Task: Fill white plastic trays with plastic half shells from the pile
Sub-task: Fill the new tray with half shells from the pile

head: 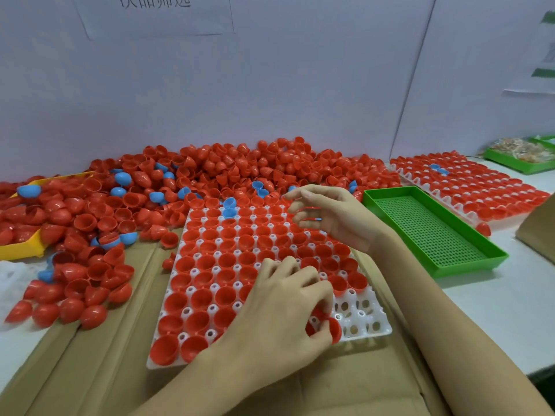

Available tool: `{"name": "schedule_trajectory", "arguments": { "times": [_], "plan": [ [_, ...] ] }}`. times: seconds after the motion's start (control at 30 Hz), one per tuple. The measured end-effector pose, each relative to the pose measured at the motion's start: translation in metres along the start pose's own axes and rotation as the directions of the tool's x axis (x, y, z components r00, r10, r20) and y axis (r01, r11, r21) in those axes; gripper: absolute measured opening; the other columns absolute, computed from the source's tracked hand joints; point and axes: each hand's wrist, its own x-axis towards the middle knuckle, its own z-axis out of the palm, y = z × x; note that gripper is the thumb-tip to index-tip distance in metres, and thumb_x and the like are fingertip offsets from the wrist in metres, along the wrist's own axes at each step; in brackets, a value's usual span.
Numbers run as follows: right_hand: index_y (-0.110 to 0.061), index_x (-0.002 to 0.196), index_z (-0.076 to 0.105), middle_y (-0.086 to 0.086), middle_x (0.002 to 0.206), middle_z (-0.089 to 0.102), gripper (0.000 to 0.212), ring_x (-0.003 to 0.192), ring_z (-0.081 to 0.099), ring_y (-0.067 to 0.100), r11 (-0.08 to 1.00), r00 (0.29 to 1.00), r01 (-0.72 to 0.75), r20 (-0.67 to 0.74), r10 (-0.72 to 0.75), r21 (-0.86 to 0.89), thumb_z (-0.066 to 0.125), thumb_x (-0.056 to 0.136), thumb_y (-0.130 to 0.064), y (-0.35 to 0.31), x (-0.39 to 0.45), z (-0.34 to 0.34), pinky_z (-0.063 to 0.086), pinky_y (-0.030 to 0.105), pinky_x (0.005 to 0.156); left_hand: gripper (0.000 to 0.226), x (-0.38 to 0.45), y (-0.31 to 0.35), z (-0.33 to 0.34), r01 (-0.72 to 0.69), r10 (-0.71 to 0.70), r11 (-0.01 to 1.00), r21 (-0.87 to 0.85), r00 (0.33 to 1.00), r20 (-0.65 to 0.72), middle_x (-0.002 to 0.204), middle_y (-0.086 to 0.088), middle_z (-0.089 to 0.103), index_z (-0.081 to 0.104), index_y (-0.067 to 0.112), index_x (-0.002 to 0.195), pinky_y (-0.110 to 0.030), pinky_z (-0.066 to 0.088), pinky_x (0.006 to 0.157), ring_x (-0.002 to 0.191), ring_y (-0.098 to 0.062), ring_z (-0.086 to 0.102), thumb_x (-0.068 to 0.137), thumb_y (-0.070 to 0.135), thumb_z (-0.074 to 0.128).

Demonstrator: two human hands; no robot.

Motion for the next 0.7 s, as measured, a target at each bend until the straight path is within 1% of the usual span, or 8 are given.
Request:
{"name": "schedule_trajectory", "arguments": {
  "times": [0.13,0.27,0.33,0.43,0.5,0.57,0.63,0.7],
  "plan": [
    [-0.01,0.126,0.072,0.008,0.108,0.073,0.029,0.096,0.071,0.019,1.0,1.0,-0.001,-0.007,0.001,-0.016,0.059,0.108,-0.028,0.0,0.0,-0.001,0.058,0.029,0.087,0.016,0.0,-0.004,0.002,0.003,-0.003,1.0,-0.029,1.0,0.003,0.092,0.023,0.057,0.068,0.035,0.09,-0.026,0.028,0.095,0.096,-0.005,0.044,0.091,0.047,0.058],
    [-0.01,0.125,0.073,0.008,0.106,0.073,0.028,0.095,0.071,0.018,1.0,0.999,0.011,-0.039,-0.011,-0.01,0.058,0.108,-0.026,-0.001,-0.002,-0.006,0.058,0.028,0.087,0.023,-0.001,-0.007,0.003,0.009,-0.009,0.995,-0.099,1.0,0.001,0.096,0.024,0.058,0.076,0.035,0.1,-0.022,0.025,0.098,0.099,-0.003,0.044,0.094,0.052,0.061],
    [-0.007,0.127,0.072,0.008,0.105,0.072,0.03,0.095,0.071,0.018,1.0,0.999,0.018,-0.048,-0.018,0.0,0.058,0.108,-0.025,-0.001,-0.002,-0.008,0.058,0.028,0.086,0.022,-0.001,-0.007,0.002,0.008,-0.008,0.987,-0.162,1.0,-0.002,0.097,0.024,0.058,0.077,0.034,0.103,-0.021,0.027,0.099,0.1,-0.004,0.046,0.094,0.05,0.065],
    [-0.002,0.129,0.069,0.008,0.104,0.072,0.033,0.093,0.07,0.017,0.999,0.997,0.024,-0.072,-0.021,0.036,0.058,0.107,-0.024,0.001,-0.003,-0.012,0.058,0.027,0.085,0.02,-0.001,-0.013,-0.008,0.018,-0.03,0.968,-0.25,0.999,-0.041,0.099,0.023,0.061,0.078,0.034,0.101,-0.017,0.033,0.1,0.105,-0.006,0.053,0.093,0.05,0.069],
    [-0.004,0.125,0.072,0.007,0.101,0.072,0.031,0.089,0.069,0.016,0.996,0.995,0.033,-0.098,-0.025,0.082,0.06,0.105,-0.025,0.002,-0.003,-0.015,0.058,0.027,0.084,0.018,0.0,-0.025,-0.02,0.042,-0.07,0.951,-0.305,0.994,-0.082,0.1,0.022,0.064,0.078,0.035,0.097,-0.016,0.04,0.098,0.107,-0.007,0.059,0.092,0.05,0.07],
    [-0.008,0.118,0.076,0.004,0.095,0.071,0.028,0.083,0.067,0.014,0.987,0.989,0.051,-0.143,-0.03,0.149,0.06,0.103,-0.025,0.002,-0.002,-0.017,0.058,0.026,0.081,0.012,0.002,-0.045,-0.035,0.07,-0.13,0.947,-0.315,0.976,-0.173,0.095,0.021,0.067,0.077,0.034,0.091,-0.017,0.045,0.09,0.1,-0.008,0.064,0.091,0.045,0.073],
    [-0.011,0.11,0.079,0.003,0.089,0.07,0.025,0.079,0.065,0.013,0.972,0.975,0.082,-0.219,-0.033,0.219,0.06,0.101,-0.023,0.001,-0.001,-0.018,0.058,0.025,0.077,0.008,0.004,-0.072,-0.047,0.123,-0.202,0.953,-0.276,0.938,-0.28,0.087,0.017,0.067,0.076,0.032,0.084,-0.016,0.045,0.08,0.089,-0.01,0.063,0.09,0.038,0.076],
    [-0.011,0.108,0.08,0.005,0.087,0.069,0.024,0.078,0.064,0.015,0.965,0.949,0.13,-0.309,-0.055,0.229,0.058,0.102,-0.018,0.0,0.001,-0.018,0.058,0.023,0.075,0.011,0.002,-0.099,-0.053,0.211,-0.288,0.947,-0.243,0.893,-0.346,0.083,0.016,0.066,0.074,0.031,0.08,-0.016,0.044,0.076,0.086,-0.01,0.062,0.09,0.036,0.076]
  ]
}}
